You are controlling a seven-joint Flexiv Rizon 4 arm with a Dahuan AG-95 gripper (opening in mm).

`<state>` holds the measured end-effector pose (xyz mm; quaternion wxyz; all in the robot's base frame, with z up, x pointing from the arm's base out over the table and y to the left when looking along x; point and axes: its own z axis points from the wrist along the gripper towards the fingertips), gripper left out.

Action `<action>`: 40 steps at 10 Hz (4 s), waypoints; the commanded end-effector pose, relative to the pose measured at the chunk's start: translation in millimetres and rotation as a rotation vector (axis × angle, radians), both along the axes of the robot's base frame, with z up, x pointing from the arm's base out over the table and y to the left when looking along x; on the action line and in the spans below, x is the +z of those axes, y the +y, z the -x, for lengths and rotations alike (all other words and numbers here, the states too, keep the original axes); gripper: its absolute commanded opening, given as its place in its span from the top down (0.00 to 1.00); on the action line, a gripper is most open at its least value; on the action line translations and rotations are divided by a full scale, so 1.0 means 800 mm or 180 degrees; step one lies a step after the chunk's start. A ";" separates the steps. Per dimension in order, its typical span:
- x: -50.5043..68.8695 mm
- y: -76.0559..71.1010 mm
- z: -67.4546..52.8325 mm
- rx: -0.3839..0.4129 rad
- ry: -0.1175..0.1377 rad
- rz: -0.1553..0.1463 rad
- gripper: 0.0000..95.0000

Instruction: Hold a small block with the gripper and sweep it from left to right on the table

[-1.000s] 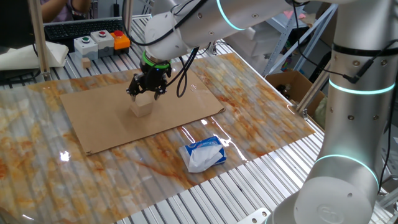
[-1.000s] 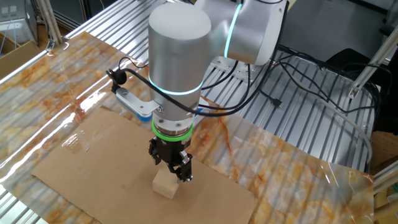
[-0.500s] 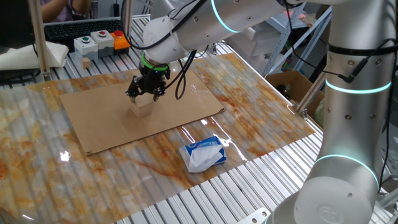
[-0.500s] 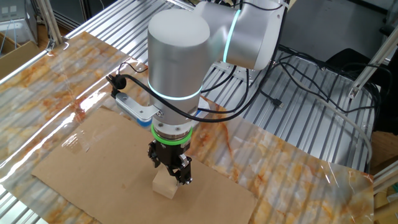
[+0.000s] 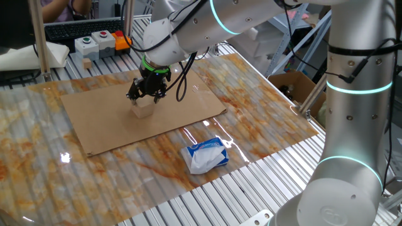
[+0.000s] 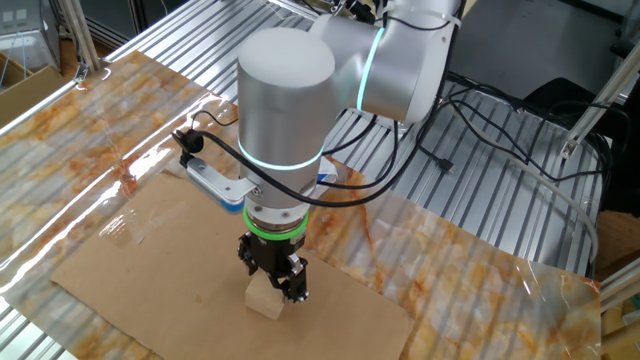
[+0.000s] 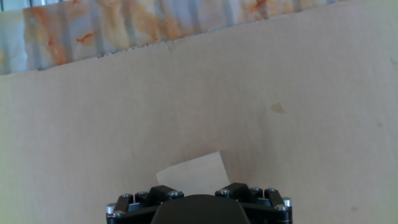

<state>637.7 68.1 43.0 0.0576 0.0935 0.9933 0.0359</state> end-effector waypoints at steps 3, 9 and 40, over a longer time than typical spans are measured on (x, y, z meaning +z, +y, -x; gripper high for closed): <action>-0.009 0.001 -0.001 -0.0024 -0.0003 -0.0007 0.20; -0.017 0.001 -0.002 -0.0026 -0.0009 -0.0022 0.40; -0.022 0.036 0.003 -0.0039 -0.0163 -0.0117 1.00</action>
